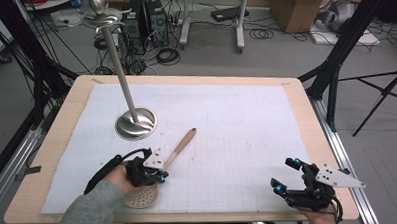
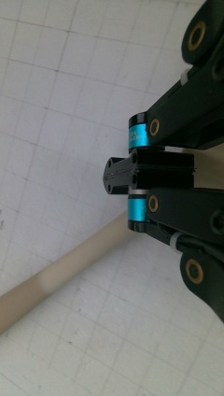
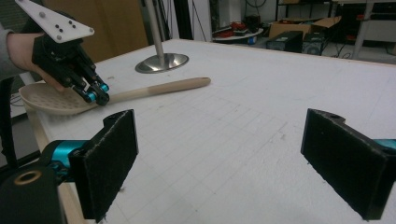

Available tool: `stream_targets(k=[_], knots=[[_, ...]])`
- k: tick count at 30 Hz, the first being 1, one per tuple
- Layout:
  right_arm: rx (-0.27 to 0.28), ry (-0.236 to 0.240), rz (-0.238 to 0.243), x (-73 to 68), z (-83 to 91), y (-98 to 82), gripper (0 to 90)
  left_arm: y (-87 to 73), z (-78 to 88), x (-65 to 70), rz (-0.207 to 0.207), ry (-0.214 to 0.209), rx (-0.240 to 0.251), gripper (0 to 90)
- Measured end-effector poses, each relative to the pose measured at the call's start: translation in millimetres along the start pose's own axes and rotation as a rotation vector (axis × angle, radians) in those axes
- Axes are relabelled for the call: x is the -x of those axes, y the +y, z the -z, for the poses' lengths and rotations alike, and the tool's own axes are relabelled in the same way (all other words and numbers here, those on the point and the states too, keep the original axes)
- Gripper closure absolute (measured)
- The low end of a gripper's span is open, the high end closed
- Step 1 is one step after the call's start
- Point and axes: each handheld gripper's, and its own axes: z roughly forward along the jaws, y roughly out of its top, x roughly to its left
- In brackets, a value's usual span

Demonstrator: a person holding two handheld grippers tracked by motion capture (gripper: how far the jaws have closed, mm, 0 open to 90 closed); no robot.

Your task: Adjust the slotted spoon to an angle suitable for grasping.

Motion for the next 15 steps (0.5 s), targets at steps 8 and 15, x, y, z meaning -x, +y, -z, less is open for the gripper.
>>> stream_targets(k=[8,15], knots=[[-0.001,-0.001,-0.002,-0.5,-0.4,0.7,9.9,-1.6,2.8,-3.5,0.063,0.018,0.051,89.8],[0.008,0.001,-0.002,0.6,-0.2,1.8,9.9,19.7,13.6,-10.3,0.134,0.069,0.143,89.8]])
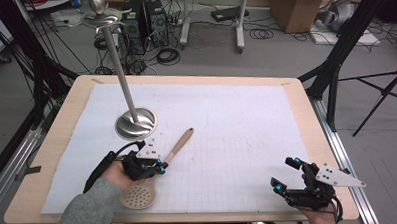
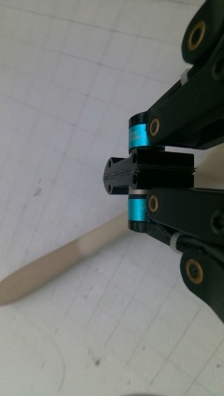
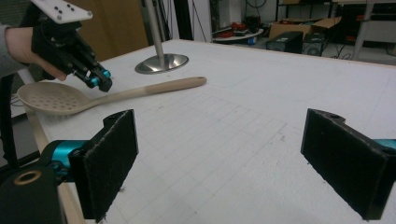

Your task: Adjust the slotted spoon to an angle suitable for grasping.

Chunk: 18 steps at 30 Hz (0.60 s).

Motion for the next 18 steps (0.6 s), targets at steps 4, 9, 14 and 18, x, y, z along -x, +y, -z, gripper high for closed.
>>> stream_targets(k=[4,9,14,18], knots=[[0.01,0.003,0.006,0.3,1.2,1.6,9.9,12.7,-4.7,-5.5,0.075,0.03,0.051,89.7],[0.025,0.004,0.0,1.9,4.9,3.4,10.0,20.2,-18.2,-16.9,0.126,0.065,0.058,89.6],[0.037,-0.001,-0.011,4.9,8.5,2.9,9.9,22.5,-35.3,-25.6,0.148,0.089,0.027,89.6],[0.045,-0.002,-0.017,5.3,11.6,3.8,10.0,22.7,-44.4,-30.6,0.184,0.111,0.027,89.6]])
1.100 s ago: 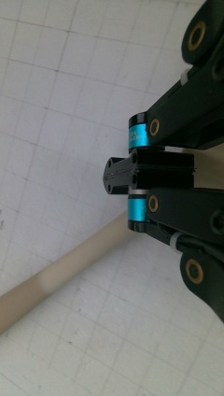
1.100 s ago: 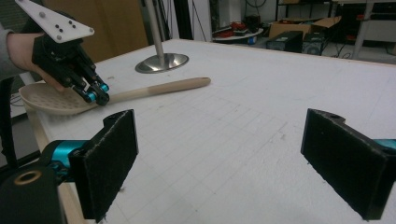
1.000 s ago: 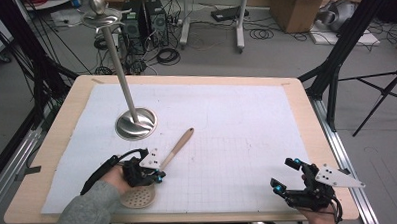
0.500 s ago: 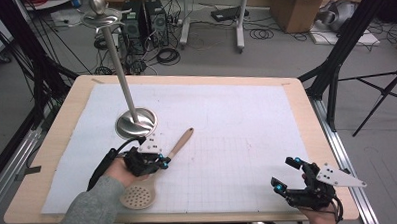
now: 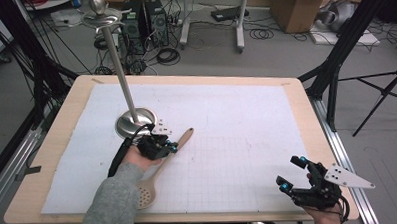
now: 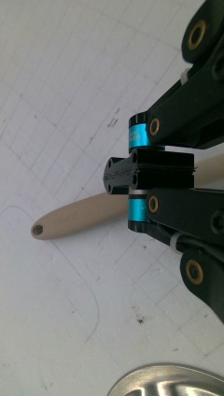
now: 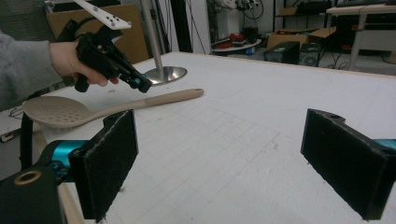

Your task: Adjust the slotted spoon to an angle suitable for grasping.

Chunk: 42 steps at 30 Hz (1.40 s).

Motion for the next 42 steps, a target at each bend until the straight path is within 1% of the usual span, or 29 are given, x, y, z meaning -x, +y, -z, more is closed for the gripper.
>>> stream_targets(k=[2,7,9,10,13,16,17,19,22,23,26,27,28,31,32,33,35,42], knots=[[0.007,-0.002,-0.002,0.1,1.0,0.5,10.0,-0.3,-3.6,-1.1,0.007,0.006,-0.009,89.6],[0.011,0.0,-0.006,0.6,2.4,0.6,9.9,-1.1,-9.9,-5.4,0.026,0.038,-0.033,89.6],[0.014,0.001,-0.004,0.9,2.5,0.8,9.9,-1.8,-11.0,-7.3,0.028,0.044,-0.039,89.6],[0.013,0.001,-0.007,0.7,2.8,0.9,10.0,-2.1,-11.3,-7.8,0.038,0.046,-0.037,89.6],[0.018,-0.001,-0.008,1.3,2.7,0.8,10.0,-3.2,-11.7,-10.9,0.046,0.059,-0.046,89.6],[0.015,0.001,-0.01,1.4,2.1,0.1,10.0,-3.9,-14.1,-12.9,0.046,0.062,-0.06,89.5],[0.015,0.002,-0.01,1.3,2.0,0.1,9.9,-4.1,-15.7,-12.8,0.044,0.055,-0.064,89.5],[0.015,0.002,-0.009,1.2,2.1,0.3,9.9,-3.7,-18.6,-11.1,0.037,0.055,-0.067,89.6],[0.015,0.0,-0.01,1.9,3.2,0.6,10.0,-3.6,-21.1,-9.7,0.022,0.037,-0.065,89.6],[0.015,0.0,-0.01,2.2,3.5,0.5,10.0,-3.6,-21.7,-9.1,0.023,0.029,-0.062,89.6],[0.014,-0.002,-0.014,2.4,3.8,0.1,9.9,-3.0,-23.0,-6.5,0.003,0.003,-0.067,89.6],[0.011,-0.002,-0.018,2.1,3.9,0.1,9.9,-2.6,-24.0,-5.4,-0.009,-0.005,-0.068,89.6],[0.016,-0.001,-0.01,2.4,3.2,0.1,9.9,-2.1,-24.7,-4.3,-0.017,-0.01,-0.068,89.6],[0.014,0.002,-0.006,2.1,2.4,0.2,9.9,-0.2,-26.0,-1.1,-0.052,-0.037,-0.073,89.6],[0.011,0.002,-0.011,1.8,2.4,0.2,10.0,-0.1,-26.8,0.5,-0.052,-0.043,-0.067,89.6],[0.01,0.001,-0.009,2.0,2.3,0.1,10.0,0.9,-27.0,1.0,-0.073,-0.053,-0.073,89.6],[0.008,0.0,-0.008,2.6,2.3,-0.2,10.0,2.0,-27.6,2.1,-0.097,-0.067,-0.075,89.6],[0.007,-0.001,-0.007,1.9,1.7,-0.3,10.0,2.1,-30.4,5.0,-0.148,-0.12,-0.061,89.6]])
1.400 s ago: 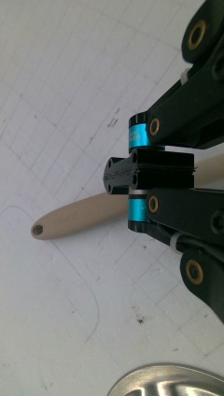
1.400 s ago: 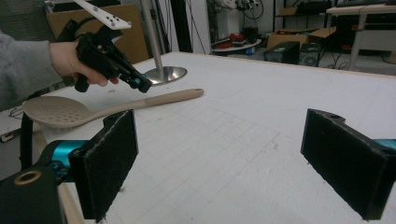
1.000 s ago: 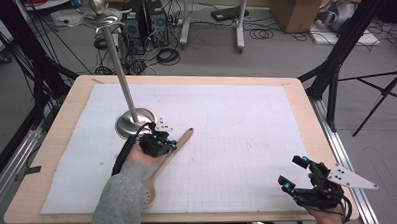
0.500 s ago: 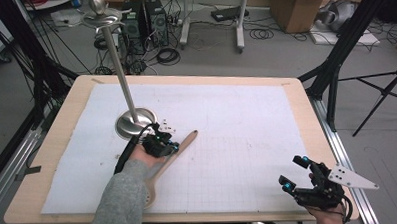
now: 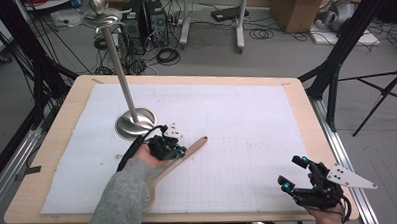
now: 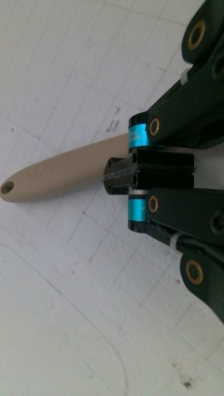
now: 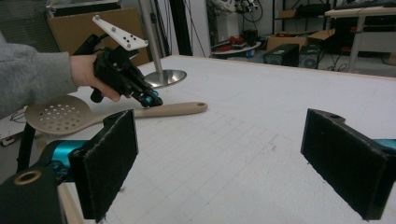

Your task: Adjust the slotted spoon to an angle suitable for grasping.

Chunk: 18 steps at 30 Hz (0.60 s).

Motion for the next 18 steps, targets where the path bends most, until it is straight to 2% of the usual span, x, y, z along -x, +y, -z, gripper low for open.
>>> stream_targets(k=[3,7,14,16,18], knots=[[-0.002,0.001,-0.002,-0.3,-1.2,-0.7,9.9,-0.3,-0.8,0.5,-0.002,-0.008,-0.001,89.6],[-0.004,0.0,-0.002,0.0,-1.4,-1.2,9.9,0.1,3.0,-0.5,-0.016,0.031,0.008,89.5],[-0.009,-0.004,0.0,-0.4,-0.9,-1.9,9.9,3.3,30.3,4.6,-0.011,0.072,0.087,89.6],[-0.013,-0.003,0.005,-1.1,-1.6,-2.0,9.9,5.7,38.1,10.8,-0.011,0.085,0.086,89.5],[-0.013,-0.002,0.01,-1.8,-2.3,-1.7,10.0,7.6,45.1,19.3,-0.01,0.074,0.1,89.5]])
